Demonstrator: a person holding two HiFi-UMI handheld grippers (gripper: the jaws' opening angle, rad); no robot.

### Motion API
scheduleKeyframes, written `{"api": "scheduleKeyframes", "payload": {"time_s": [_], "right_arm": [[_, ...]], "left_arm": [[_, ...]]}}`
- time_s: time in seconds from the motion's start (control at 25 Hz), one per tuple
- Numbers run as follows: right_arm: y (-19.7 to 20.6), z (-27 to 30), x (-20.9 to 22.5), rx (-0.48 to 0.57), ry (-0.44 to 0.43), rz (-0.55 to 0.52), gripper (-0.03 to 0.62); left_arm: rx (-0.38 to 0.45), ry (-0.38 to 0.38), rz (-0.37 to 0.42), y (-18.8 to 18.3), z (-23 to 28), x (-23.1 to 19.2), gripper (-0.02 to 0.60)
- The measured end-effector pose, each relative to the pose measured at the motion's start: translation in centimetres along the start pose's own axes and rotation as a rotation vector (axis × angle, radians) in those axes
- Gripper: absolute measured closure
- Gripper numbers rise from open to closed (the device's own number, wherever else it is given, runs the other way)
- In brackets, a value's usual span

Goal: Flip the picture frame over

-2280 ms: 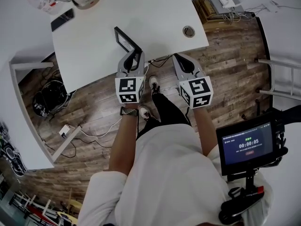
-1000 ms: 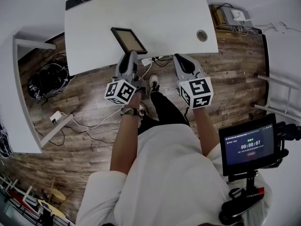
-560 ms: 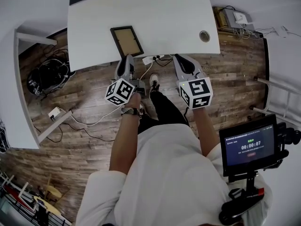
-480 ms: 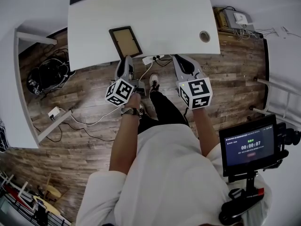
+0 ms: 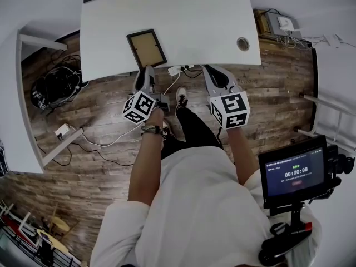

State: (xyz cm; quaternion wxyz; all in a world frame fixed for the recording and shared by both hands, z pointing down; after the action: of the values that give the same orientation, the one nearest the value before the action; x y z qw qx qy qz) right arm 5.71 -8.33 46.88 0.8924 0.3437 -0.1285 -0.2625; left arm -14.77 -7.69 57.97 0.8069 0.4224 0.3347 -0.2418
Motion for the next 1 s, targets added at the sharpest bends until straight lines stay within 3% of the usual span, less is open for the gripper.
{"api": "scheduleKeyframes", "payload": {"time_s": [0.56,1.0], "right_arm": [[0.1,0.4,-0.7,-0.008,-0.018,-0.011,0.591],[-0.3,0.5,-0.7,0.003,-0.016,-0.017,0.591]], "left_arm": [[-0.043,-0.113,0.056,-0.6,-0.2,-2.2,0.419],[-0.066,-0.196,0.176,-1.6,-1.0,-3.5,0.290]]}}
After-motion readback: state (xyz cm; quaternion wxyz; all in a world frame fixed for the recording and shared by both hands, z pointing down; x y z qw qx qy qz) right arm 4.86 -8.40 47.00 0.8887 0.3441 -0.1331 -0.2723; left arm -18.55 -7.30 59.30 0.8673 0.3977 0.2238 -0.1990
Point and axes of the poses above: the fingertips, and each gripper's own axes: z forward along the fingers, x to its right, y out of its underside, the point moved 2 cm from there along -z, backward along the fingers, and after that the axes turned 12 degrees about -x, right-handed, at the moved point
